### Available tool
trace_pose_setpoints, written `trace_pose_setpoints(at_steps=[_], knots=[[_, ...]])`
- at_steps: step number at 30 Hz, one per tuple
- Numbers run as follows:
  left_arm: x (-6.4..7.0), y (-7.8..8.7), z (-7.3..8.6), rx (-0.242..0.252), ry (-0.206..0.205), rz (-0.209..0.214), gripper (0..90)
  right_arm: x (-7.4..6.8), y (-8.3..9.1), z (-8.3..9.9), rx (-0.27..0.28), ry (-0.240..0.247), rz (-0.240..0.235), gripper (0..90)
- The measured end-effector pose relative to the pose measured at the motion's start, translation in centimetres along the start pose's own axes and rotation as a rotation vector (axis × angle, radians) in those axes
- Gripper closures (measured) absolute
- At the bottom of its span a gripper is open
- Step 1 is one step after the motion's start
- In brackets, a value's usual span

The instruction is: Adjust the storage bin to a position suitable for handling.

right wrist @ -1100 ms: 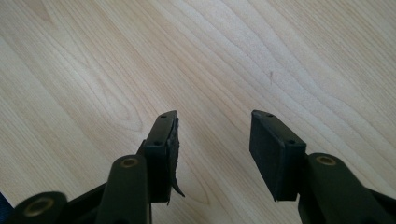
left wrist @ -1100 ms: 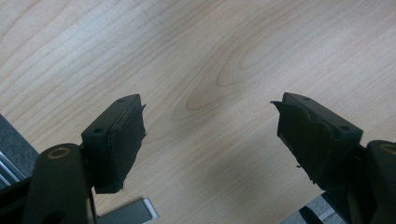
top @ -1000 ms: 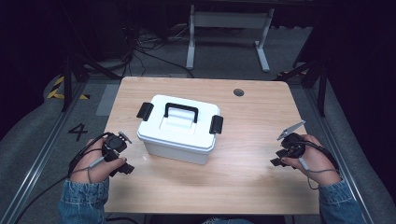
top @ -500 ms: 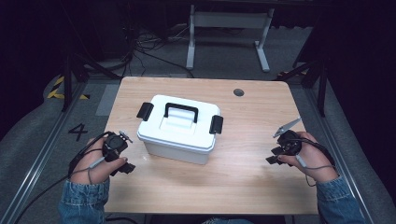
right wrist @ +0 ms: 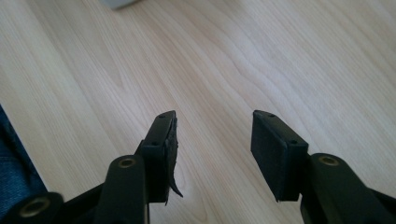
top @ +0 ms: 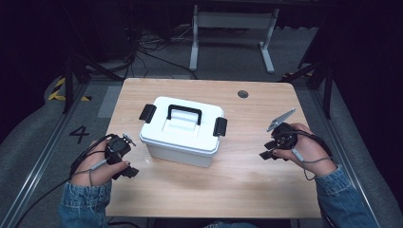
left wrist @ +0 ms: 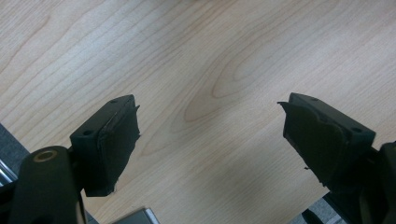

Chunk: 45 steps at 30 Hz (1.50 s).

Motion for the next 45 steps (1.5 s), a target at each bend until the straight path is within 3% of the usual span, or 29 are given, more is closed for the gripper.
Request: trace_pose_setpoints(at_steps=[3,8,12,14,23,28,29,33,36,42,43,45], knots=[[0.0,0.1,0.1,0.008,0.003,0.007,19.6,-0.2,0.4,-1.4,0.01,0.013,-0.004,52.4],[-0.6,0.3,-0.3,0.032,-0.009,-0.043,19.9,-0.2,0.8,-2.9,0.029,0.016,-0.015,52.7],[-1.2,0.7,-0.5,0.03,0.034,-0.073,21.1,-0.3,0.9,-4.1,0.031,0.027,-0.015,52.7],[-1.4,0.8,-0.6,0.029,0.058,-0.07,21.0,-0.4,1.0,-4.7,0.032,0.034,-0.02,52.8],[-1.5,1.0,-0.6,0.027,0.063,-0.058,23.2,-0.8,1.1,-7.8,0.05,0.071,-0.032,52.9],[-1.5,1.0,-0.4,0.053,0.057,-0.051,22.8,-1.3,1.1,-10.1,0.064,0.106,-0.037,52.5],[-1.4,1.0,-0.3,0.057,0.076,-0.038,22.8,-1.4,1.1,-10.4,0.067,0.109,-0.039,52.4],[-1.6,1.0,-0.2,0.055,0.051,-0.051,22.7,-1.7,1.2,-11.7,0.072,0.125,-0.043,52.1],[-1.5,1.0,-0.2,0.061,0.064,-0.047,22.7,-2.0,1.2,-12.7,0.082,0.135,-0.047,51.7],[-1.6,0.9,-0.4,0.051,0.051,-0.047,22.7,-2.6,0.8,-14.9,0.105,0.156,-0.06,50.6],[-1.5,0.8,-0.4,0.051,0.066,-0.036,22.6,-2.7,0.6,-15.3,0.108,0.16,-0.064,50.6],[-1.5,0.7,-0.5,0.049,0.053,-0.04,22.6,-3.2,0.2,-16.3,0.113,0.171,-0.08,50.6]])
Point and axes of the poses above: each handheld gripper's, and its own axes: y roughly backward along the jaws, z roughly out of its underside, x roughly to its right, the point moved 2 cm from there along -y, roughly forward along the jaws, and after that the axes turned 4 degrees about x, right-handed, at the moved point
